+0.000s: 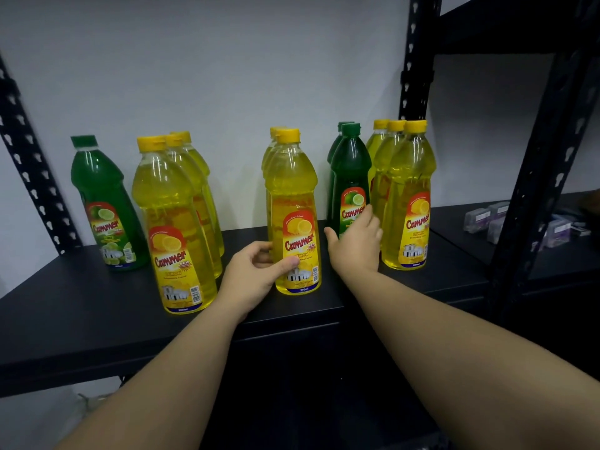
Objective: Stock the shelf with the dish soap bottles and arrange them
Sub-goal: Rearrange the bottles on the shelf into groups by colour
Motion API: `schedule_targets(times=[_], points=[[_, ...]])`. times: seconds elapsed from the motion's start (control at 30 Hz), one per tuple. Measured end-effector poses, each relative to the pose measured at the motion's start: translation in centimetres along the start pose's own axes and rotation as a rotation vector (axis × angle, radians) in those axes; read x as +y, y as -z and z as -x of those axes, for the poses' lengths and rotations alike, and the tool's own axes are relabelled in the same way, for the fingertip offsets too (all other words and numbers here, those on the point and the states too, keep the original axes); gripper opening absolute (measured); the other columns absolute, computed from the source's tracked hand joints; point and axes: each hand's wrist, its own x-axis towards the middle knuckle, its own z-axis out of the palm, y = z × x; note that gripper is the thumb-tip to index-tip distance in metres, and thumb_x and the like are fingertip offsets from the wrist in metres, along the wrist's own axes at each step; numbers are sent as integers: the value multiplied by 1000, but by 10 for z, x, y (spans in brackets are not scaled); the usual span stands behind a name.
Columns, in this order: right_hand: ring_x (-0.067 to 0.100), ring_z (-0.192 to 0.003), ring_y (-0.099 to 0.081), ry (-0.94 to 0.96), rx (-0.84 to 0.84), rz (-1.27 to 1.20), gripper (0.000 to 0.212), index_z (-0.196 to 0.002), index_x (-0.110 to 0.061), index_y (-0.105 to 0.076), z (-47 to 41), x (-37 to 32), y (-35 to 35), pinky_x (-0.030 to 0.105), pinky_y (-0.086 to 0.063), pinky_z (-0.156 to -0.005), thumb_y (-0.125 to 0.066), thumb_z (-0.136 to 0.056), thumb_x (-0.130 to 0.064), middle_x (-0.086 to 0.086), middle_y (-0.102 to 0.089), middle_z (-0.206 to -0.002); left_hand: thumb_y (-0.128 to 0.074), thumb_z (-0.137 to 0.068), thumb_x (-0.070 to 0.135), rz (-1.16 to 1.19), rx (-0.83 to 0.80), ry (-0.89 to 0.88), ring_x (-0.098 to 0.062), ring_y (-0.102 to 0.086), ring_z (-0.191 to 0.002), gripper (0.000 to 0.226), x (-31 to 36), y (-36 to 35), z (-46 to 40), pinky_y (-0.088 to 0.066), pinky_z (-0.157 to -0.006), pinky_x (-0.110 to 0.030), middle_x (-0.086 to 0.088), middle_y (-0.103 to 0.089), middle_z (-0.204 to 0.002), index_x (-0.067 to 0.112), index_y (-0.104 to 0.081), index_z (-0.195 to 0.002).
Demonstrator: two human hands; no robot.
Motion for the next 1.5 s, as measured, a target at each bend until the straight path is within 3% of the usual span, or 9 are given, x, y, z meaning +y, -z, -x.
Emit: schedule_targets(times=[0.23, 0.37, 0.57, 0.9, 1.07, 1.17, 1.3, 1.4, 1.5], points=[[31, -134, -42, -10, 82, 10, 91, -148, -9, -33, 2, 4, -8, 44, -44, -106, -84, -81, -44, 13, -40, -142, -87, -55, 69, 16, -2, 8, -4, -77, -93, 75, 1, -2, 0, -65, -79, -33, 15, -79, -102, 32, -68, -118], [32, -131, -51, -63, -1, -128, 83, -140, -14, -32, -2, 6, -6, 45, -51, -102, -86, -81, -37, 15, -52, -140, -88, -59, 65, 10, -1, 12, -6, -77, -94, 75, 2, -1, 1, -65, -82, -37, 10, -80, -105, 28, -68, -121], [31, -134, -44, -50, -18, -10, 89, -149, -11, -36, 3, 2, -1, 41, -46, -104, -83, -82, -46, 14, -46, -141, -87, -60, 65, -11, -8, 6, -6, -77, -95, 76, 3, 0, 1, -65, -83, -37, 10, -80, -107, 27, -68, -123], [29, -121, -59, -72, -131, -178, 80, -139, -15, -35, 40, 14, 56, 43, -56, -93, -86, -82, -39, 9, -58, -133, -79, -62, 76, -133, 16, 28, 6, -74, -87, 83, 12, -1, 14, -59, -71, -19, 13, -77, -106, 26, -65, -127], [23, -129, -54, -42, -154, -253, 94, -154, -19, -32, 69, 21, 84, 45, -53, -102, -85, -81, -46, 2, -56, -141, -83, -82, 56, -162, 158, 105, -4, -68, -94, 66, 14, -5, 34, -51, -71, -22, 6, -70, -116, 23, -58, -133], [19, -126, -56, 10, -164, -311, 89, -153, -24, -38, 92, 24, 100, 42, -54, -100, -83, -81, -50, -2, -59, -137, -83, -85, 50, -132, 246, 93, -7, -63, -100, 61, 23, -3, 55, -47, -72, -20, 5, -66, -119, 20, -59, -133], [7, -113, -62, 70, -222, -437, 79, -144, -31, -49, 128, 14, 120, 40, -58, -94, -85, -77, -51, -12, -66, -124, -84, -84, 47, -86, 110, -44, -5, -69, -98, 36, 56, 10, 82, -52, -74, -17, 10, -73, -105, 27, -69, -110], [-4, -102, -64, 100, -292, -540, 71, -135, -38, -55, 152, -11, 127, 35, -59, -91, -89, -73, -47, -21, -68, -112, -85, -74, 59, -14, -41, -100, -5, -70, -108, 65, 90, 29, 98, -59, -89, -30, 6, -73, -119, 26, -67, -126], [2, -107, -66, 160, -404, -621, 72, -133, -39, -57, 173, -45, 124, 37, -59, -93, -89, -70, -49, -18, -71, -112, -88, -66, 66, 24, -106, -94, -9, -71, -113, 86, 115, 53, 110, -59, -93, -37, 7, -74, -124, 28, -60, -139]])
